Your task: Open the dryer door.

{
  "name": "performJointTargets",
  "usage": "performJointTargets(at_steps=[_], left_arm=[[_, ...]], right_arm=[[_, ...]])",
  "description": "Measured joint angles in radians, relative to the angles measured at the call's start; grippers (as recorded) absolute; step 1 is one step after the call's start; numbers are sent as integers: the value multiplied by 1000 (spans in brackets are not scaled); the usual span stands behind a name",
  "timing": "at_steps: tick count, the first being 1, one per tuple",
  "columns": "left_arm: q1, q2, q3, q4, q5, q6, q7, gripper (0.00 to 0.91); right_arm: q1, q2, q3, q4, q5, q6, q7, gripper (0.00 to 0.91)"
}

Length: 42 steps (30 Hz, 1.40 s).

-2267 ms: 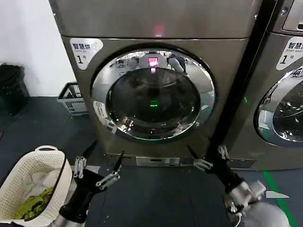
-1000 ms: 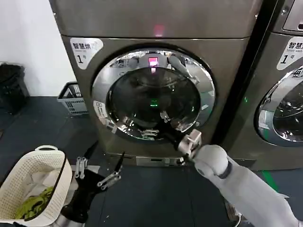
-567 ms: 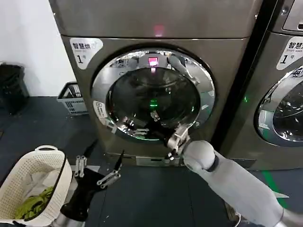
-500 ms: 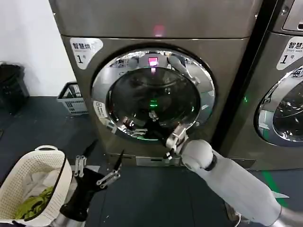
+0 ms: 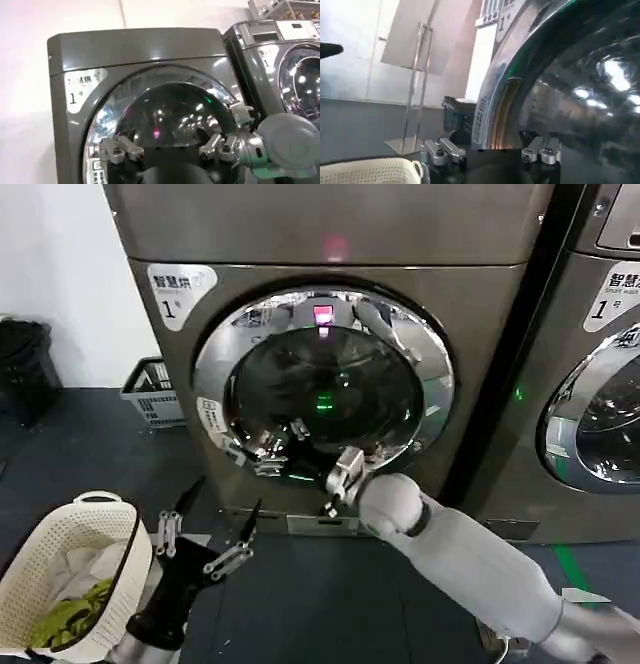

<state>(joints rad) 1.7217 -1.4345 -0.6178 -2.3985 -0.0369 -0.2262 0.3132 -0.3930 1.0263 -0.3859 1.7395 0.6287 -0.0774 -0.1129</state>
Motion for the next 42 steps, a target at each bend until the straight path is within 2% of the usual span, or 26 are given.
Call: performJointTargets(at_steps=[22,42], left_arm=[[-7,-1,-1,3,-2,2,0,907],[-16,-4,1,12,-4,3,0,907]], right_arm=[[71,108,-74,-92,0,-7,14,907],[103,227,-94,-167,-36,-13,92,907]])
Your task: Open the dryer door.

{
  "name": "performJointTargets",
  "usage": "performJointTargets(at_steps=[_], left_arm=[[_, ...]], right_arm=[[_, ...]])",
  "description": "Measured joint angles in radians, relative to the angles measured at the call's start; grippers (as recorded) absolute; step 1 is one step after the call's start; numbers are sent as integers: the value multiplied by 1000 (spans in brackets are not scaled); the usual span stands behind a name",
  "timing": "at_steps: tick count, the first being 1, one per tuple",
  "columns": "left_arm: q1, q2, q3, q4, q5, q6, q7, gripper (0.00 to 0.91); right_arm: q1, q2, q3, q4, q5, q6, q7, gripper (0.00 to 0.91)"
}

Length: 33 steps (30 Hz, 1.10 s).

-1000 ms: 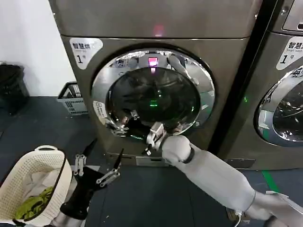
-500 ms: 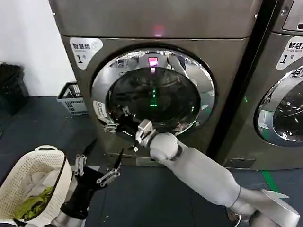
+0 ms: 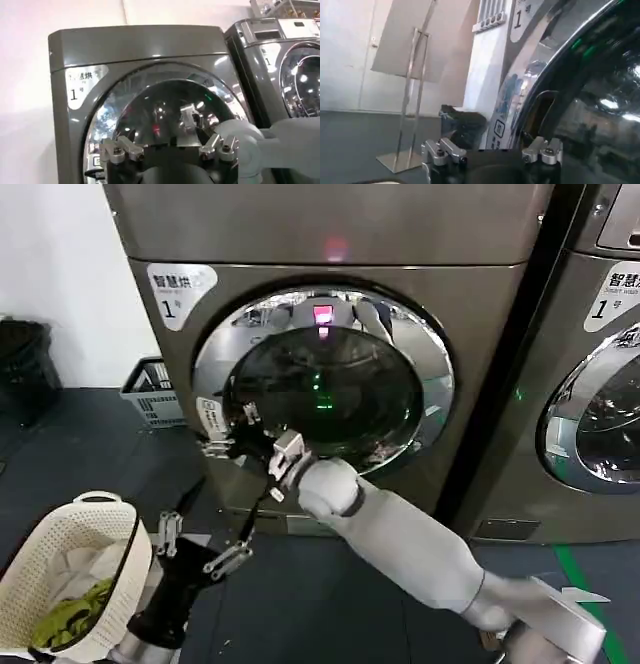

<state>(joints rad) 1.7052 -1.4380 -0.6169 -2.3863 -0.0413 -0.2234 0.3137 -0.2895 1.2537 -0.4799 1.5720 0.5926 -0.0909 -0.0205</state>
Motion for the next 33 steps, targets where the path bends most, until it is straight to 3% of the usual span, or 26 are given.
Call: performJointTargets(at_steps=[18,33], left_arm=[[6,1,-1,0,-1,0,-1,907],[5,2,1,5,-2,-2,0,907]], right_arm=[[26,84,-1,-79,-11,3,-7,907],[47,101,4,-148,-12,20,-72,907]])
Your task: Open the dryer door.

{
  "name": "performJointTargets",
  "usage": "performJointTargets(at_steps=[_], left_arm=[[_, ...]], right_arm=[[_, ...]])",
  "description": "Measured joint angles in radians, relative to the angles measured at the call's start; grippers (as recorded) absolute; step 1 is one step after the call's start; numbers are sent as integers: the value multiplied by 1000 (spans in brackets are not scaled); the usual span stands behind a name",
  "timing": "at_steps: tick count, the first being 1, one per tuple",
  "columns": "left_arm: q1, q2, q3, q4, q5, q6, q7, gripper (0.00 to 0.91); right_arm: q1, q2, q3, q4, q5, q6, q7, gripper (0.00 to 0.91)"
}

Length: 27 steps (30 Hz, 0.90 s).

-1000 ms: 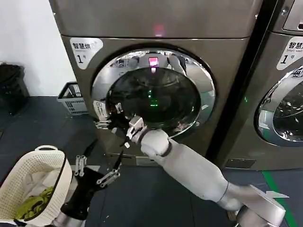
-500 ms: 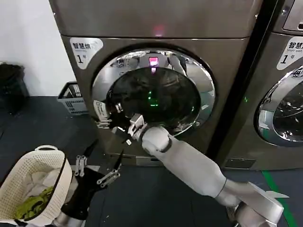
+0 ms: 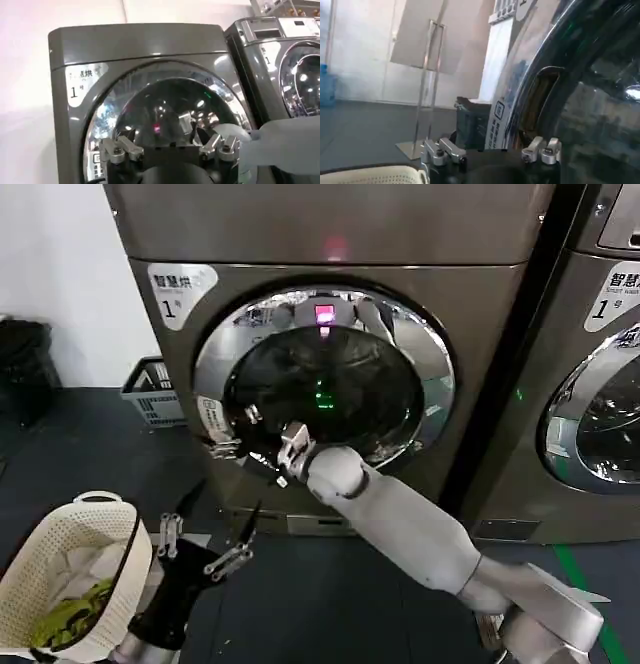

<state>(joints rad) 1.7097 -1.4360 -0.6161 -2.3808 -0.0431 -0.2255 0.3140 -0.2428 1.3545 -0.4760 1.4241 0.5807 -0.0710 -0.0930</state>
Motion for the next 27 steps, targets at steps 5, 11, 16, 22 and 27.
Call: performJointTargets(at_steps=[5,11,16,22,27], left_arm=[[2,0,-1,3,-1,-2,0,907],[1,0,-1,3,-1,-2,0,907],[4,0,-2,3,-2,-2,0,907],[5,0,-3,2,-3,-2,0,907],[5,0,-3,2,-3,-2,0,907]], right_arm=[[9,1,0,-21,3,4,-31,907],[16,0,0,-45,9,16,-76,907],[25,-9,0,-60,18,23,-119,907],[30,-22,0,-71,28,34,-160,907],[31,-35,-4,-68,31,36,-184,907]])
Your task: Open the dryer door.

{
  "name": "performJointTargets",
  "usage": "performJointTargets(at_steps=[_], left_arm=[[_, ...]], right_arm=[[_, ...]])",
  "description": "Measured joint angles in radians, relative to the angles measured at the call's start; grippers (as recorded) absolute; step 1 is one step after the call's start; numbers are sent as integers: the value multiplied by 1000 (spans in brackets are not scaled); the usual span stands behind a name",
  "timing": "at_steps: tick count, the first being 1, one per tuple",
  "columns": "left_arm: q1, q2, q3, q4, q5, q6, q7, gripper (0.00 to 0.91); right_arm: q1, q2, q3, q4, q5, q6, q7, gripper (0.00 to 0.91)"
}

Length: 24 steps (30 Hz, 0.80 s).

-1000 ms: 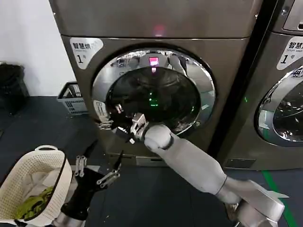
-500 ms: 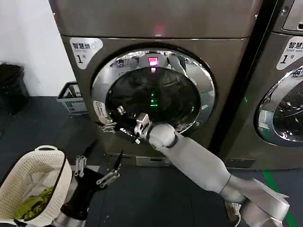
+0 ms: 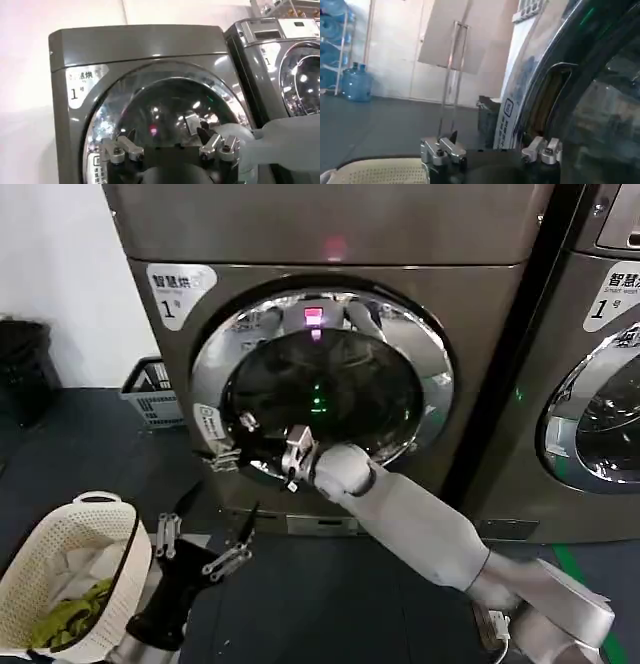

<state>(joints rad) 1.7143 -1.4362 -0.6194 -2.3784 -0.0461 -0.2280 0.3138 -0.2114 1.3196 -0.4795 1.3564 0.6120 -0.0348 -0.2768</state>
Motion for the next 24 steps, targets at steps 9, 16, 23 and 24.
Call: performJointTargets(at_steps=[9,16,23,24], left_arm=[[2,1,-3,-3,-2,0,0,907],[6,1,-4,-7,-2,0,0,907],[5,0,-4,-7,-2,0,0,907],[5,1,-4,-7,-2,0,0,907]], right_arm=[[14,-8,-10,5,15,2,-51,907],[16,-11,-21,14,17,6,-77,907],[19,-15,-31,22,17,13,-100,907],[19,-18,-33,25,19,14,-105,907]])
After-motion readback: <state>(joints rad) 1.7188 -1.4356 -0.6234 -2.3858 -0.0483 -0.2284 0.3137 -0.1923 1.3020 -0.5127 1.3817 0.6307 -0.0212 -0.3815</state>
